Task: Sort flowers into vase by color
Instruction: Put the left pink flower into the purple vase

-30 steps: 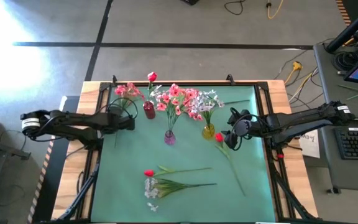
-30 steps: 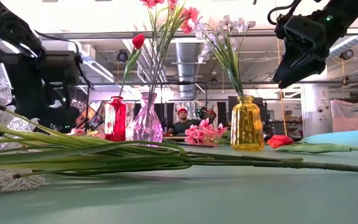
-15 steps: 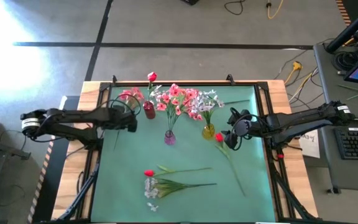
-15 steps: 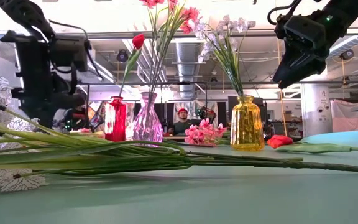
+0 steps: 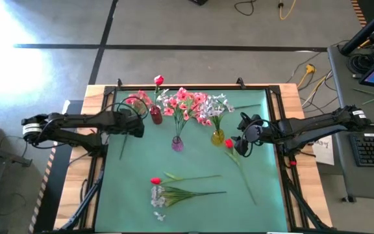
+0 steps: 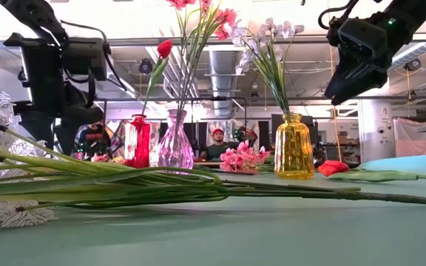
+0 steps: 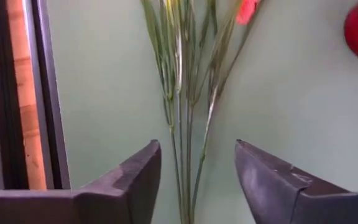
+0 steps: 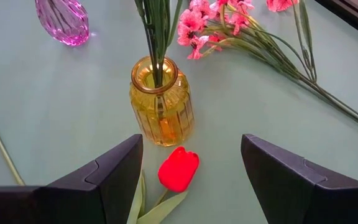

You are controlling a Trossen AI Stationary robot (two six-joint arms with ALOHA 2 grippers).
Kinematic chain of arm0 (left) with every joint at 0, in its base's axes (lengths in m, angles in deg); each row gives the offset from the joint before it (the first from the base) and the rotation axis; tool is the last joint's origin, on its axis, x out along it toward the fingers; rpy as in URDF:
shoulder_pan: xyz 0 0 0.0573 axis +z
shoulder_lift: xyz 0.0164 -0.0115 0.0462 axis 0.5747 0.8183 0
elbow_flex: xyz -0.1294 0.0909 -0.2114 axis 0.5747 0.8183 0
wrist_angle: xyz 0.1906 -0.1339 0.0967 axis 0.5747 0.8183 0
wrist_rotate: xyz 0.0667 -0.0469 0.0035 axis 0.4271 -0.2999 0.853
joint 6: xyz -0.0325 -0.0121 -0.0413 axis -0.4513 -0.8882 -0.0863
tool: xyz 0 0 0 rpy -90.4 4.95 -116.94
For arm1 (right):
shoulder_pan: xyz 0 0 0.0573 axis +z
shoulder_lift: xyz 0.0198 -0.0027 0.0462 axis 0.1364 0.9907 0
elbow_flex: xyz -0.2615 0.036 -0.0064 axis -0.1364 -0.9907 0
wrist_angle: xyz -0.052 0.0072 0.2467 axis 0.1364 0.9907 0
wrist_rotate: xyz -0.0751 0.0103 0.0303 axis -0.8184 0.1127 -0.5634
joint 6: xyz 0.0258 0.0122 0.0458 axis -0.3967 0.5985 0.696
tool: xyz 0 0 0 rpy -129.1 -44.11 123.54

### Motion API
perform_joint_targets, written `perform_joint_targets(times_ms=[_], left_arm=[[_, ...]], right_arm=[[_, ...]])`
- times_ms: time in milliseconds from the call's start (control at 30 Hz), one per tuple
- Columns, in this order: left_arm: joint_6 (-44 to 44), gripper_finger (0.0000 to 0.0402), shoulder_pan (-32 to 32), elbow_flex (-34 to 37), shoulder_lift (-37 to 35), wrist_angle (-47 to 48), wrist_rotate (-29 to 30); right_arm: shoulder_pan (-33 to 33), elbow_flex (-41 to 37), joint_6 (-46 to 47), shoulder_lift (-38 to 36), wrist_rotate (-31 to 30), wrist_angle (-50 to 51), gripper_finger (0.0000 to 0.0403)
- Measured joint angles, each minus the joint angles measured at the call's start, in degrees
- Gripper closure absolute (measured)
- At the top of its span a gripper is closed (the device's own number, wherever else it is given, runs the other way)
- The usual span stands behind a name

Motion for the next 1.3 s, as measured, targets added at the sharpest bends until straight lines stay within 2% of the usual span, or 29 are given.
perform_joint_targets(times_ms=[200,700,833,1300], left_arm=[[0.6,0.0180,0.1,0.2,0.0,-4.2,5.4],[2.7,0.0186,2.5,3.2,0.7,-10.5,8.1],[2.6,0.0186,2.8,5.4,2.6,-14.7,7.2],[1.5,0.0187,3.2,5.4,13.3,-18.1,8.8]], right_arm=[[0.0,0.0,0.0,0.0,0.0,-0.7,0.0138],[0.0,0.0,-0.1,0.0,0.0,-0.8,0.0138],[0.0,0.0,-0.1,0.0,0.0,-0.8,0.0138],[0.0,0.0,-0.1,0.0,0.0,-0.8,0.0138]])
